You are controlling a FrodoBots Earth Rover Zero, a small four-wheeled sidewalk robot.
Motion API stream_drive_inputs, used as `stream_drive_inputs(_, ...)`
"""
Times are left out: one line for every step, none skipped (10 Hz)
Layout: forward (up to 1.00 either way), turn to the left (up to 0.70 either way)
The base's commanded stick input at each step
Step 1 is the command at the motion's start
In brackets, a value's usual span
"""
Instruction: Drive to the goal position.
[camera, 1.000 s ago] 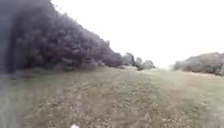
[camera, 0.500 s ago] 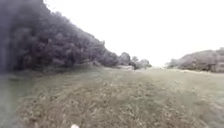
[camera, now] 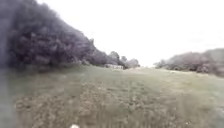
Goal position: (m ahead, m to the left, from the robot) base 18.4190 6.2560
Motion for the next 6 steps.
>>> stream_drive_inputs(0.85, 0.00)
stream_drive_inputs(0.85, 0.00)
stream_drive_inputs(0.85, 0.00)
stream_drive_inputs(0.85, 0.00)
stream_drive_inputs(0.85, 0.00)
stream_drive_inputs(0.85, 0.00)
